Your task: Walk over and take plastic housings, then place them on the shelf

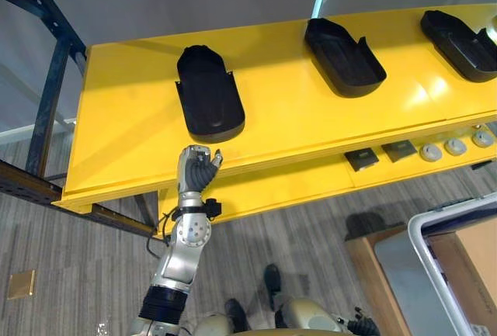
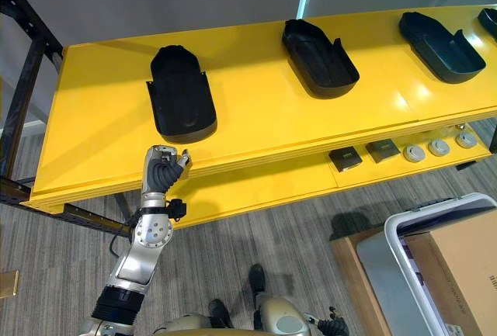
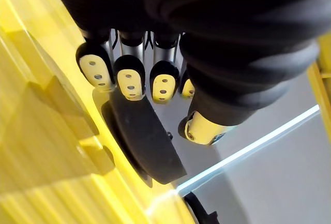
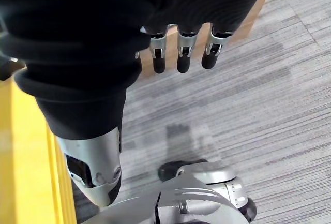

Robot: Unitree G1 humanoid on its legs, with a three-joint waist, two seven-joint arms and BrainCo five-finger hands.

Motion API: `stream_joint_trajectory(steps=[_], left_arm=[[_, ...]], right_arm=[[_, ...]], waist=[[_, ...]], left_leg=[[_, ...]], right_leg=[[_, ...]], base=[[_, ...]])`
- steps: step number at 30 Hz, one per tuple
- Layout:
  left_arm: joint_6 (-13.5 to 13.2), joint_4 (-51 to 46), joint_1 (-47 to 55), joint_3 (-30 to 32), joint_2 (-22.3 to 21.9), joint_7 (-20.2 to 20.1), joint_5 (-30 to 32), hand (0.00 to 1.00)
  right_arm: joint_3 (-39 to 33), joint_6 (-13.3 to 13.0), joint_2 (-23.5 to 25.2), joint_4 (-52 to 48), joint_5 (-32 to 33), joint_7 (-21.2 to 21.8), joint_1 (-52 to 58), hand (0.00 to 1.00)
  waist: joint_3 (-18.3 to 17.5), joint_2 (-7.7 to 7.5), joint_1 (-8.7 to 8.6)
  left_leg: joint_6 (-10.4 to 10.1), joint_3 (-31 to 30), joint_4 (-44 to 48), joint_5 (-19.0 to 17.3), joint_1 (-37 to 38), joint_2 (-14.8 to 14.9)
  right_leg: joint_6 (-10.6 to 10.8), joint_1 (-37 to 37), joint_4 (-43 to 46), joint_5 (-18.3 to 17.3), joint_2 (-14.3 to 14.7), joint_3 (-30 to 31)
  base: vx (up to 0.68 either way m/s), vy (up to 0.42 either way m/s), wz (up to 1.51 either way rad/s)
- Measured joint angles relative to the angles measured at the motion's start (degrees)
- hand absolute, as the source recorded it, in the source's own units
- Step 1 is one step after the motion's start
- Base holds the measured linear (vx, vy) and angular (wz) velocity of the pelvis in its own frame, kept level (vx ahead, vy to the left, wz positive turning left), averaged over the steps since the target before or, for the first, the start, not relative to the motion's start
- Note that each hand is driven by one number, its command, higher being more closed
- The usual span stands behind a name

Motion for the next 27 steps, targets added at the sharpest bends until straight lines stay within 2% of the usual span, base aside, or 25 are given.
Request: stream_joint_trajectory(steps=[2, 13, 19, 27], left_arm=[[0.29, 1.33, -1.5, -0.03, 0.39, -0.02, 0.51, 1.0], [2.36, 5.98, -9.84, -1.65, 1.51, -0.04, 1.09, 1.0], [3.4, 9.51, -13.89, -1.63, 1.68, -0.1, 1.08, 1.0], [5.06, 13.14, -17.59, -0.87, 4.45, -1.19, 1.07, 1.0]], right_arm=[[0.07, 0.02, 0.0, -0.01, -0.34, -0.01, -0.39, 0.0], [0.25, -0.03, 0.18, -0.26, -0.42, -0.12, -0.44, 0.0], [0.1, -0.07, 0.6, -0.82, -0.42, -0.61, -0.45, 0.0], [0.08, -0.05, 1.38, -0.94, -0.46, -0.71, -0.44, 0.0]], waist=[[-0.19, 0.04, -0.79], [-0.51, -0.36, -1.19], [-0.49, -0.73, -2.08], [-0.57, -2.14, -2.11]], left_leg=[[0.0, 0.16, 0.05, 0.0, -0.46, 0.0], [0.44, 0.36, 2.55, -0.66, -3.79, 0.57], [0.89, 1.12, 6.26, -2.61, -5.65, 1.87], [1.15, 2.73, 10.42, -4.44, -8.33, 3.67]], right_leg=[[0.31, -0.48, -0.04, 0.24, -0.06, 0.17], [0.33, -3.37, 0.91, 0.61, 0.04, 0.68], [0.74, -4.23, 1.23, 1.16, 0.45, 1.71], [0.6, -6.04, 1.14, 2.34, 1.23, 3.3]], base=[[-0.03, 0.025, -0.01], [-0.03, 0.017, -0.01], [-0.03, 0.035, -0.1], [-0.01, 0.022, -0.13]])
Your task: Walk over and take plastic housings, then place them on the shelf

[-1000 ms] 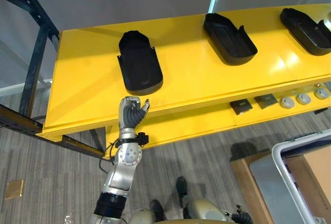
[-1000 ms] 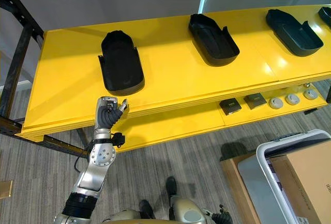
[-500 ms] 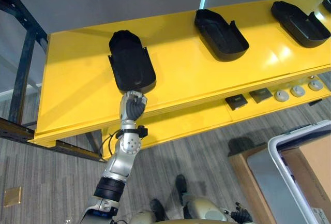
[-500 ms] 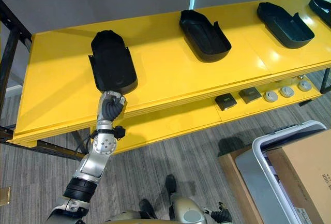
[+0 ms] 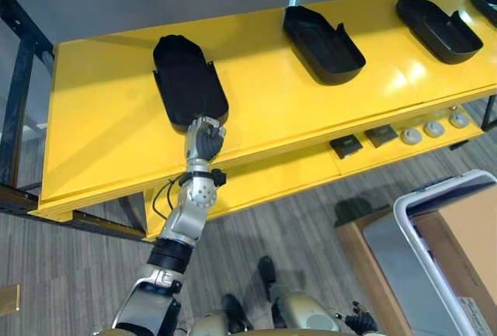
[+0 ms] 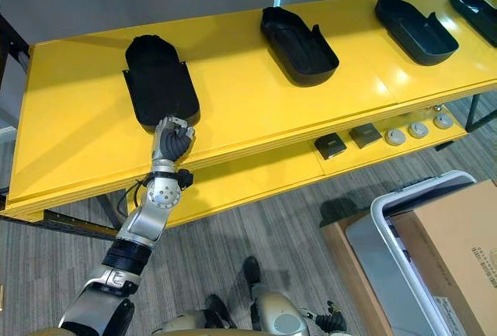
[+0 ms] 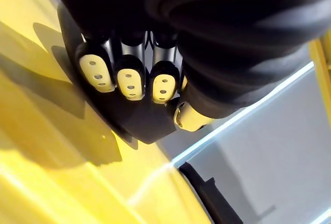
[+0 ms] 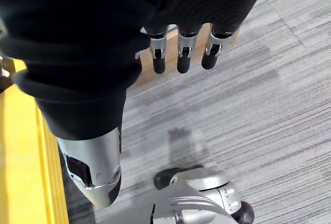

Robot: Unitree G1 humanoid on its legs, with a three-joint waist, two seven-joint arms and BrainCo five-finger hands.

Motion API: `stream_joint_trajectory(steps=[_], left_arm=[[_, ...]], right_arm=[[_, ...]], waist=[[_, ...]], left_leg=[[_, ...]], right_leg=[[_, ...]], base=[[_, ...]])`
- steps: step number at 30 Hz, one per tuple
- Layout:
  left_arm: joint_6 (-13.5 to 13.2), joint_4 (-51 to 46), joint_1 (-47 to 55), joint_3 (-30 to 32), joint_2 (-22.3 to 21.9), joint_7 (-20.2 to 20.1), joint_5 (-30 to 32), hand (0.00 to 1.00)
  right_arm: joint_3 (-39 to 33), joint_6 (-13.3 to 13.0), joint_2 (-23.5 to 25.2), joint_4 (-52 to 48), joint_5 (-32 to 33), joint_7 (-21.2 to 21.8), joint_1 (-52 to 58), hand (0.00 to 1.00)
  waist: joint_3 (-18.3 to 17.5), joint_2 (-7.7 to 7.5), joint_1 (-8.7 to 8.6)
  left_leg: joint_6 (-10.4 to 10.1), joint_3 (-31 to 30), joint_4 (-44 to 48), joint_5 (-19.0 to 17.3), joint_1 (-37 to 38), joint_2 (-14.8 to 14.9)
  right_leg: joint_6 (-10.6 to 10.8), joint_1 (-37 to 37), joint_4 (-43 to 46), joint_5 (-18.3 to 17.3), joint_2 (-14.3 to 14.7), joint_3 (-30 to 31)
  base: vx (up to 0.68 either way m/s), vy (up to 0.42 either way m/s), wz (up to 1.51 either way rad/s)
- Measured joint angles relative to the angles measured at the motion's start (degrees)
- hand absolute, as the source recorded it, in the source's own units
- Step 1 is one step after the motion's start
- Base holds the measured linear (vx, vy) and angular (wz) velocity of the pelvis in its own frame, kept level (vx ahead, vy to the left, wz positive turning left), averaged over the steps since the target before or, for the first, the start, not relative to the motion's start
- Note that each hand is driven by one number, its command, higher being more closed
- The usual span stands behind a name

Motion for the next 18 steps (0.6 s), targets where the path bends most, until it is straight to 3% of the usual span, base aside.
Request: stream_joint_trajectory(steps=[11, 18], left_arm=[[1.54, 3.71, -6.28, 3.28, 4.61, -0.02, 0.0, 1.0], [1.63, 5.61, -8.81, 4.26, 5.44, -0.13, -0.13, 1.0]], right_arm=[[0.34, -0.09, 1.29, -1.58, -0.01, 0.04, 0.2, 0.0], [0.71, -0.33, 1.32, -2.05, 0.02, 0.08, 0.36, 0.0]], waist=[[1.32, -2.4, -0.09], [2.29, -2.83, 0.06]], left_leg=[[-0.15, 0.82, 4.69, -1.6, -2.76, 2.52], [-0.6, 0.51, 6.08, -2.13, -3.5, 3.29]], right_leg=[[-0.55, -0.97, -1.21, 1.44, 1.15, 0.55], [-1.0, -0.98, -1.52, 1.74, 1.51, 0.1]], base=[[0.0, 0.0, -0.05], [0.0, 0.001, 0.01]])
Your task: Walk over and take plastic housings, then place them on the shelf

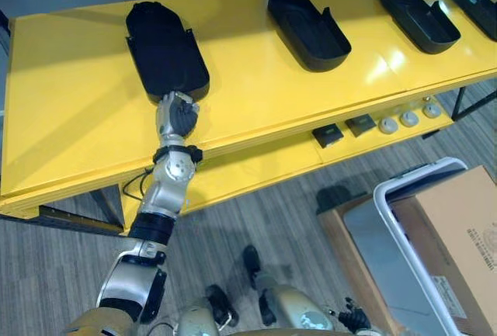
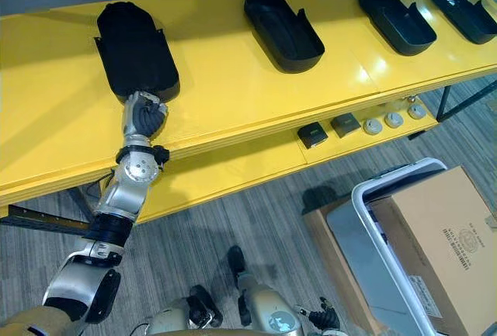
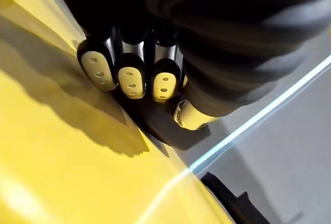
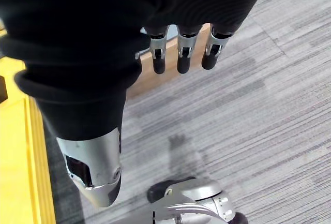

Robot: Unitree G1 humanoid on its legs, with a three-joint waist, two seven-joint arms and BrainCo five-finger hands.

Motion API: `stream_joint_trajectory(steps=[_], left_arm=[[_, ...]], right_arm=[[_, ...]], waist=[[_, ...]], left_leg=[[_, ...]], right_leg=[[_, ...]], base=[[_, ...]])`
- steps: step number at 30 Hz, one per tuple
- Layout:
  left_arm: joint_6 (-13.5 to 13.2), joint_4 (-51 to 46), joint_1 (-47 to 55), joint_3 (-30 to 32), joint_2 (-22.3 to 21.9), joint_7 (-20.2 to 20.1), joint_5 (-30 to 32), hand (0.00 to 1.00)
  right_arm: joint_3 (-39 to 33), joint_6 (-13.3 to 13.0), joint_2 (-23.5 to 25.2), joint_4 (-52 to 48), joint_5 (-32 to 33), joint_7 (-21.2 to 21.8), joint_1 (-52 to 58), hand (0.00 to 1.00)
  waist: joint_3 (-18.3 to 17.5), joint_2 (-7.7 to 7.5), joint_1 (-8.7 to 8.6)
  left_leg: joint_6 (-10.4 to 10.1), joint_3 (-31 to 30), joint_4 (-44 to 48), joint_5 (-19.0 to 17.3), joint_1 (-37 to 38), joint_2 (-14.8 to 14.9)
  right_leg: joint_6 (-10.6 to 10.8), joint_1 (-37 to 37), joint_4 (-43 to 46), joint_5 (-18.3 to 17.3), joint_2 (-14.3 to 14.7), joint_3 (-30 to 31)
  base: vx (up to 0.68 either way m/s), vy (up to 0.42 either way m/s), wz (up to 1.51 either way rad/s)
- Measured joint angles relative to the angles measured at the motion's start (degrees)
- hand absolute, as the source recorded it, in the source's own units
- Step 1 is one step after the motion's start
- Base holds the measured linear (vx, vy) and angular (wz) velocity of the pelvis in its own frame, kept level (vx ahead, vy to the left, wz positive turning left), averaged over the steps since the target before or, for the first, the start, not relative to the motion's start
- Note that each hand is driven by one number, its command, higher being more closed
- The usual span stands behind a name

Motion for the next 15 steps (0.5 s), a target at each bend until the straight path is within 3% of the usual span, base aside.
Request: stream_joint_trajectory(steps=[11, 15], left_arm=[[-0.19, -0.07, -1.59, -0.46, 0.07, 0.05, -1.16, 1.0], [-0.41, -7.71, 1.77, -0.47, -0.04, 0.55, -1.14, 1.0]], right_arm=[[0.06, -0.18, 0.05, -0.63, 0.11, 0.04, 0.0, 0.0], [0.06, -0.2, 0.01, -0.36, 0.11, -0.02, -0.04, 0.0]], waist=[[0.88, -0.01, 0.01], [1.0, 0.17, 0.18]], left_leg=[[0.12, -1.41, 1.35, -0.34, -1.3, 0.57], [0.2, -1.57, 0.74, 0.07, -0.11, 0.23]], right_leg=[[-0.17, -0.19, -0.02, 0.0, 0.12, -1.55], [-0.54, 0.86, -0.02, 0.26, 0.04, -1.62]], base=[[0.0, 0.005, 0.05], [0.04, 0.027, 0.0]])
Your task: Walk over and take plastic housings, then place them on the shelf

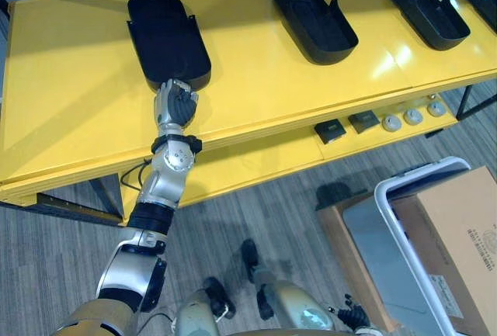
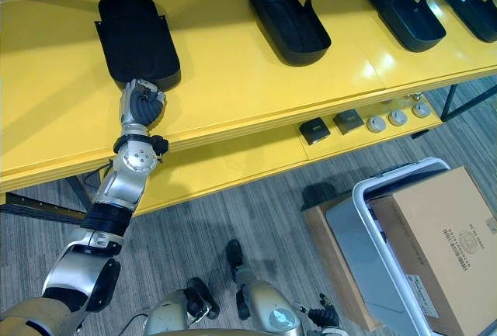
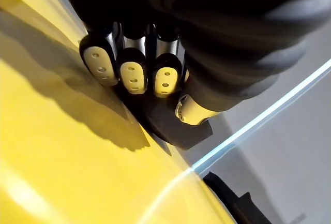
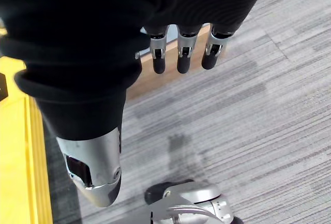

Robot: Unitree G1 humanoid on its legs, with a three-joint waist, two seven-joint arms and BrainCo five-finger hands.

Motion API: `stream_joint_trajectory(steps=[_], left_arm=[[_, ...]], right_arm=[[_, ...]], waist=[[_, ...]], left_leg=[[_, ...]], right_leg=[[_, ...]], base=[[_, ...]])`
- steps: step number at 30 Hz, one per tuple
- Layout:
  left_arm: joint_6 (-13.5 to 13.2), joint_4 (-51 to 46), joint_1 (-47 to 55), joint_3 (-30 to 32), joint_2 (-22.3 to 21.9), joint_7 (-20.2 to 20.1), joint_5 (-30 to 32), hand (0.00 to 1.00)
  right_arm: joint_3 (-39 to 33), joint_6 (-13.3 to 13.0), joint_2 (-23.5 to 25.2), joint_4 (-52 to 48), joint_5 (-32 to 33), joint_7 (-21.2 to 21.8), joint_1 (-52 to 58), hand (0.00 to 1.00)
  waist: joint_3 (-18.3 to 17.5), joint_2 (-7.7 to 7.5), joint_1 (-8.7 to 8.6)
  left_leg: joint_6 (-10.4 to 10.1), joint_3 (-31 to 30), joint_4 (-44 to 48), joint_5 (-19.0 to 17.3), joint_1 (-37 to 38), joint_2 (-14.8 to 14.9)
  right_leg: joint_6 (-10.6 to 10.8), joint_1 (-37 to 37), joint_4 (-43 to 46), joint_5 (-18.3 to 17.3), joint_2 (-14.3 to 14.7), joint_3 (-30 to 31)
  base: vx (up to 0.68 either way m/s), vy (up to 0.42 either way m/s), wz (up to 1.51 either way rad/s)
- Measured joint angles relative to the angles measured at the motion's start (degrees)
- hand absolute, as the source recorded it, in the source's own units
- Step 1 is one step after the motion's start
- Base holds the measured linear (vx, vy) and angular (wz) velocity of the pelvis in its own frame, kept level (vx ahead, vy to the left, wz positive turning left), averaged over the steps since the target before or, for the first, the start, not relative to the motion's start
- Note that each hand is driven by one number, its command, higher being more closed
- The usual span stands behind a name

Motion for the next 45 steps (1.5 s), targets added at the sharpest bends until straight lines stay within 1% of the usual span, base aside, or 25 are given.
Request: stream_joint_trajectory(steps=[3, 5, 7, 8, 9, 10, 11, 12, 13, 15, 19, 20, 22, 24, 25, 27, 29, 30, 31, 33, 35, 36, 38, 43, 45], left_arm=[[-1.82, -7.87, 4.86, -0.46, -1.11, 0.08, -0.02, 1.0], [-3.13, -12.51, 6.88, -1.05, -1.47, 0.03, -0.03, 1.0], [-4.9, -20.15, 10.24, -1.81, -1.49, -0.04, -0.05, 1.0], [-6.34, -24.31, 12.42, -1.69, -1.4, -0.06, -0.05, 1.0], [-6.88, -26.26, 13.57, -1.64, -1.31, -0.05, -0.04, 1.0], [-8.01, -30.01, 15.7, -1.5, -1.1, -0.07, -0.01, 1.0], [-9.54, -33.78, 18.19, -0.39, -1.02, -0.05, 0.0, 1.0], [-10.23, -35.36, 19.43, 0.6, -1.03, 0.02, 0.0, 1.0], [-11.69, -37.73, 21.77, 3.16, -1.04, 0.68, -0.01, 1.0], [-13.04, -38.99, 24.09, 7.78, -1.18, 1.52, -0.42, 1.0], [-13.18, -38.77, 30.05, 20.63, -4.76, 5.91, -5.18, 1.0], [-13.06, -38.29, 32.71, 23.37, -5.82, 7.23, -6.54, 1.0], [-12.61, -36.94, 37.39, 26.48, -7.22, 8.54, -8.07, 1.0], [-11.43, -33.61, 42.39, 28.07, -9.37, 8.6, -9.62, 1.0], [-11.29, -32.32, 43.72, 28.33, -10.01, 8.49, -10.09, 1.0], [-9.6, -26.57, 47.88, 29.49, -11.78, 8.11, -11.97, 1.0], [-8.11, -22.22, 49.18, 29.87, -12.7, 7.13, -12.24, 1.0], [-6.79, -17.04, 49.37, 29.88, -13.47, 6.08, -12.24, 0.0], [-6.08, -13.75, 49.41, 29.76, -13.76, 5.3, -12.26, 0.0], [-5.39, -7.86, 49.43, 29.74, -14.36, 3.98, -12.46, 0.0], [-4.56, 2.39, 48.81, 29.39, -15.39, 1.23, -13.48, 0.0], [-4.31, 4.87, 48.57, 29.1, -15.54, 0.42, -13.84, 0.0], [-3.93, 14.25, 48.21, 26.78, -16.02, -3.04, -15.56, 0.0], [-3.92, 24.13, 47.96, 26.37, -17.4, -8.7, -15.94, 0.0], [-3.9, 27.37, 47.37, 26.36, -17.49, -9.7, -16.28, 0.0]], right_arm=[[-0.01, -0.03, -0.11, 0.56, 0.0, -0.01, -0.06, 0.0], [-0.01, 0.02, -0.23, 0.99, -0.01, 0.0, -0.05, 0.0], [-0.05, 0.05, -0.43, 1.87, -0.01, 0.0, -0.09, 0.0], [-0.06, 0.1, -0.61, 2.43, -0.03, 0.07, -0.18, 0.0], [-0.08, 0.12, -0.7, 2.81, -0.03, 0.06, -0.2, 0.0], [-0.1, 0.21, -0.91, 3.31, -0.04, 0.07, -0.18, 0.0], [-0.17, 0.27, -1.1, 3.75, -0.11, 0.08, -0.18, 0.0], [-0.24, 0.25, -1.16, 3.8, -0.12, 0.11, -0.19, 0.0], [-0.55, 0.23, -1.22, 4.06, -0.21, 0.16, -0.18, 0.0], [-0.77, 0.25, -1.37, 4.99, -0.64, 0.2, -0.17, 0.0], [-2.82, 0.57, -1.0, 5.48, -0.71, 0.59, -0.18, 0.0], [-2.85, 0.66, -1.02, 5.47, -0.71, 0.55, 0.03, 0.0], [-2.91, 0.76, -0.97, 5.46, -0.71, 0.37, 0.34, 0.0], [-2.91, 0.92, -0.93, 5.24, -0.71, -0.18, 1.08, 0.0], [-2.91, 0.99, -0.93, 5.14, -0.71, -0.19, 1.12, 0.0], [-2.87, 1.33, -0.67, 3.65, -0.71, -0.23, 1.26, 0.0], [-2.83, 1.74, -0.16, 2.55, -0.73, -0.32, 1.44, 0.0], [-2.82, 2.05, 0.17, 1.72, -0.72, -0.37, 1.49, 0.0], [-2.81, 2.15, 0.32, 0.81, -0.72, -0.36, 1.35, 0.0], [-2.79, 2.2, 0.6, -0.27, -0.65, -0.37, 0.55, 0.0], [-2.77, 2.27, 1.33, -2.19, -0.48, -0.42, -0.06, 0.0], [-2.76, 2.29, 1.74, -2.34, -0.48, -0.42, -0.21, 0.0], [-2.65, 2.55, 3.49, -2.65, -0.45, -0.38, -0.37, 0.0], [-3.0, 2.89, 3.69, -3.42, -0.46, -0.39, -1.43, 0.0], [-4.01, 2.96, 3.92, -3.39, -0.49, -0.39, -1.63, 0.0]], waist=[[0.08, 0.13, 0.26], [0.09, 0.21, 1.01], [0.03, 0.4, 1.3], [0.04, 0.55, 1.62], [0.03, 0.66, 1.94], [0.0, 0.9, 2.79], [-0.14, 1.18, 3.01], [-0.14, 1.33, 3.07], [-0.39, 1.63, 3.29], [-0.98, 1.87, 4.35], [-1.31, 2.16, 5.07], [-1.32, 2.16, 6.08], [-1.95, 2.11, 6.63], [-3.84, 2.14, 7.73], [-4.25, 2.17, 7.77], [-5.53, 2.47, 7.95], [-6.79, 1.92, 8.17], [-7.97, 1.77, 8.86], [-8.05, 1.74, 9.24], [-8.08, 1.78, 9.19], [-8.23, 2.0, 9.06], [-8.3, 2.05, 9.07], [-9.12, 2.68, 9.09], [-10.11, 3.39, 9.15], [-10.11, 3.44, 9.12]], left_leg=[[-0.38, -0.45, -2.16, 0.54, 2.8, -1.13], [-0.54, -1.0, -2.95, 0.71, 3.59, -1.64], [-0.34, -1.96, -4.92, 1.77, 4.44, -2.8], [-0.45, -2.42, -5.94, 2.08, 5.22, -3.42], [-0.54, -2.81, -6.26, 2.15, 5.58, -3.64], [-0.73, -3.26, -7.12, 2.29, 6.51, -4.06], [-0.68, -3.77, -8.01, 2.64, 7.28, -4.53], [-0.52, -4.09, -8.35, 2.97, 7.6, -4.73], [-0.59, -4.43, -9.14, 3.09, 8.3, -5.1], [-0.51, -4.72, -10.12, 3.49, 9.16, -5.52], [-0.42, -6.46, -12.31, 4.6, 11.28, -6.51], [-0.42, -6.51, -12.58, 4.6, 11.88, -6.52], [-0.44, -6.87, -13.0, 4.59, 12.26, -6.56], [-0.46, -7.32, -13.13, 4.57, 12.49, -6.52], [-0.47, -7.55, -13.15, 4.55, 12.69, -6.49], [-0.7, -7.73, -13.19, 3.71, 13.42, -6.13], [-0.65, -7.67, -12.92, 3.15, 13.97, -5.91], [-0.84, -7.51, -12.71, 2.92, 14.22, -5.44], [-1.35, -7.2, -12.22, 2.58, 14.37, -4.99], [-1.48, -6.95, -11.45, 2.49, 14.55, -4.54], [-1.54, -6.57, -11.37, 2.51, 15.0, -4.23], [-1.57, -6.37, -11.37, 2.5, 15.06, -4.2], [-1.74, -6.23, -11.5, 2.43, 15.33, -4.07], [-1.8, -5.61, -12.66, 2.81, 16.0, -4.27], [-2.84, -5.23, -14.51, 3.57, 17.04, -4.94]], right_leg=[[-0.14, 2.16, 0.0, -0.56, -0.46, -0.26], [-0.11, 2.85, 0.0, -0.84, -0.63, -0.6], [0.02, 3.55, 0.0, -1.47, -1.44, -1.89], [0.05, 4.07, 0.0, -1.69, -1.77, -2.35], [0.0, 4.47, 0.0, -1.82, -1.85, -2.6], [0.04, 5.22, 0.0, -2.15, -2.02, -2.95], [0.24, 5.83, 0.0, -2.53, -2.28, -3.29], [0.29, 6.21, 0.0, -2.66, -2.39, -3.42], [0.3, 6.78, 0.0, -2.9, -2.57, -3.79], [0.24, 7.37, 0.0, -3.18, -2.73, -4.41], [0.75, 9.45, 0.01, -3.88, -3.4, -6.28], [0.74, 10.01, 0.01, -3.96, -3.38, -6.32], [0.73, 10.49, 0.01, -4.19, -3.48, -6.69], [0.65, 10.87, 0.01, -4.38, -3.47, -7.71], [0.57, 11.24, 0.01, -4.45, -3.47, -8.04], [0.35, 12.6, 0.01, -5.11, -3.29, -8.87], [0.27, 13.27, 0.07, -5.86, -3.24, -9.36], [0.06, 13.21, 0.76, -6.24, -2.91, -9.53], [-0.21, 13.31, 1.17, -6.47, -2.68, -9.66], [-0.09, 13.48, 1.66, -6.86, -2.56, -9.77], [0.52, 13.97, 1.69, -7.36, -2.52, -10.15], [0.43, 14.02, 1.76, -7.55, -2.52, -10.33], [0.4, 14.03, 2.44, -8.52, -2.53, -10.89], [0.73, 14.15, 2.44, -8.93, -2.67, -10.98], [0.87, 14.31, 2.44, -9.02, -3.06, -10.85]], base=[[0.07, 0.051, 0.06], [0.04, 0.037, 0.15], [0.04, 0.035, 0.33], [0.03, 0.035, 0.29], [0.04, 0.053, 0.2], [0.05, 0.061, 0.2], [0.06, 0.077, 0.23], [0.06, 0.083, 0.24], [0.05, 0.086, 0.18], [0.04, 0.066, 0.14], [0.04, 0.068, 0.23], [0.02, 0.07, 0.12], [0.02, 0.066, 0.16], [0.04, 0.064, 0.17], [0.03, 0.056, 0.18], [0.02, 0.061, 0.13], [0.04, 0.033, 0.03], [0.04, 0.022, -0.01], [0.04, 0.021, -0.04], [0.02, 0.019, -0.05], [0.01, 0.011, 0.02], [0.02, 0.027, 0.08], [0.03, 0.032, 0.09], [0.04, 0.041, 0.02], [0.03, 0.036, -0.02]])
